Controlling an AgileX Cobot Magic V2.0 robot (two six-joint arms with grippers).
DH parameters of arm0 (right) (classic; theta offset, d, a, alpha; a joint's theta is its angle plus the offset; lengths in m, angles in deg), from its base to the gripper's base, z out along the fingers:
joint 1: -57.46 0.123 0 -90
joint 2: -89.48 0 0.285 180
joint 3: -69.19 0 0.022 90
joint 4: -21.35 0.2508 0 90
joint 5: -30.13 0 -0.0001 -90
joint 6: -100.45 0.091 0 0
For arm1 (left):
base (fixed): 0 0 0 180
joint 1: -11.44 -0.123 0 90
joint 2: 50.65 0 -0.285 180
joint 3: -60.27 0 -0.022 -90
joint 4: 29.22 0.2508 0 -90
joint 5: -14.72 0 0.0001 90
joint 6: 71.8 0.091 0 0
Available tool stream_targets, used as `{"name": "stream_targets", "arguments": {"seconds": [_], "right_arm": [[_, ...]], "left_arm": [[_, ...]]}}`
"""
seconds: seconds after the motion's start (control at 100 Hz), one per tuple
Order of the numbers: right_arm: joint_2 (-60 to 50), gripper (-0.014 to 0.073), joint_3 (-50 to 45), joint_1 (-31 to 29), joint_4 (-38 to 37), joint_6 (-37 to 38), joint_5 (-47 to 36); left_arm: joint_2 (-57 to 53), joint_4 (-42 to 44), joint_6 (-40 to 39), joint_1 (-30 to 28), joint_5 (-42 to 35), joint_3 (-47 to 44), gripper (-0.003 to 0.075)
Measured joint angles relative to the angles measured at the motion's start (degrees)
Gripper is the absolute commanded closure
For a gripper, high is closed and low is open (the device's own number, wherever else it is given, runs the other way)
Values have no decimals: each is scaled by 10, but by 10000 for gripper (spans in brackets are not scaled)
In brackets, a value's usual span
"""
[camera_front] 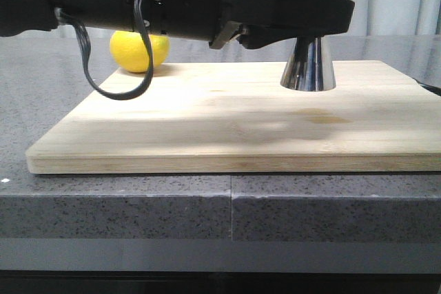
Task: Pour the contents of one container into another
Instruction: 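Tilt the beaker with the right gripper, pouring liquid into the jigger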
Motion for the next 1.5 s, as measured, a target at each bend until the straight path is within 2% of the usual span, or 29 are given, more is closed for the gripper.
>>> {"name": "stream_targets", "arguments": {"seconds": [1.5], "right_arm": [[0,333,0,0,-132,0,1]], "left_arm": [[0,3,0,0,2,0,741]]}}
